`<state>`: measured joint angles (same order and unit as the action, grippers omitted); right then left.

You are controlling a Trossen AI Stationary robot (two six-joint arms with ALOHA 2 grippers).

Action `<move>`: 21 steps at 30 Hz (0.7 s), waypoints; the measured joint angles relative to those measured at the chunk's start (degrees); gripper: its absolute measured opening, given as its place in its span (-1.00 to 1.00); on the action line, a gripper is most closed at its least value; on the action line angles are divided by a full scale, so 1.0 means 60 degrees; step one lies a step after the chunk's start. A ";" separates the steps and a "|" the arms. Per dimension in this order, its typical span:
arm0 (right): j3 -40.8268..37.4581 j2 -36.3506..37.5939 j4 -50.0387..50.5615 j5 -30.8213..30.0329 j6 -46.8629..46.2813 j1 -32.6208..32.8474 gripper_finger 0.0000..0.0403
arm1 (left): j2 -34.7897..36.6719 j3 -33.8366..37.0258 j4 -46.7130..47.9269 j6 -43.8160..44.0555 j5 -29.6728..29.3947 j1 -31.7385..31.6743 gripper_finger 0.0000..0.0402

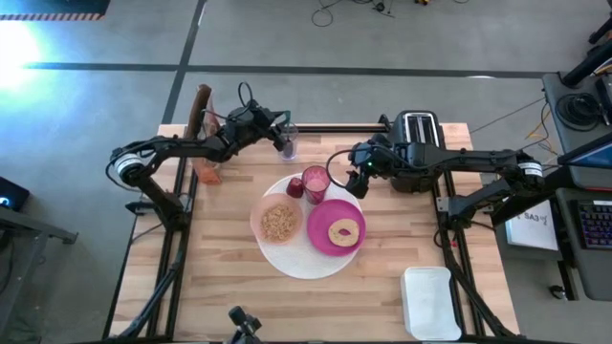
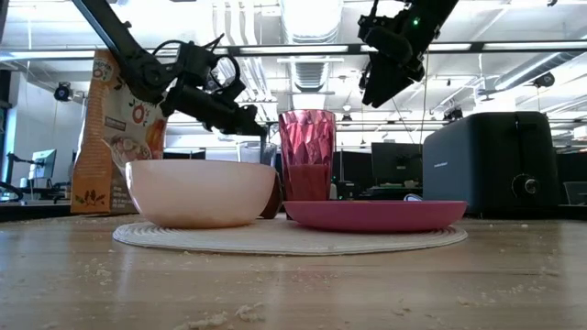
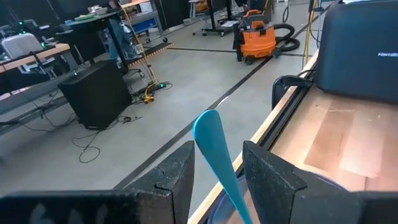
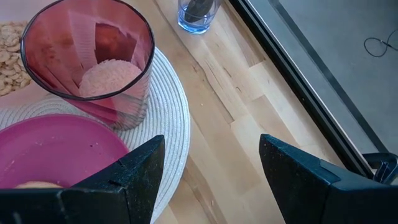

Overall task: Arrange a breakfast setting
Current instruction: Put the blue spoon beside the orange bowl

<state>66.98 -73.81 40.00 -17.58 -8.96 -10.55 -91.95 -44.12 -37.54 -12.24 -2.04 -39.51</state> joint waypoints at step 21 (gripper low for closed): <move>-0.0004 0.0000 -0.0073 0.0000 -0.0003 0.0000 0.24 | 0.0002 0.0000 -0.0205 0.0224 0.0224 -0.0124 -0.41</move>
<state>66.96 -73.81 39.56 -17.58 -8.97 -10.55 -91.94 -44.12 -38.77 -10.90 -0.69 -40.25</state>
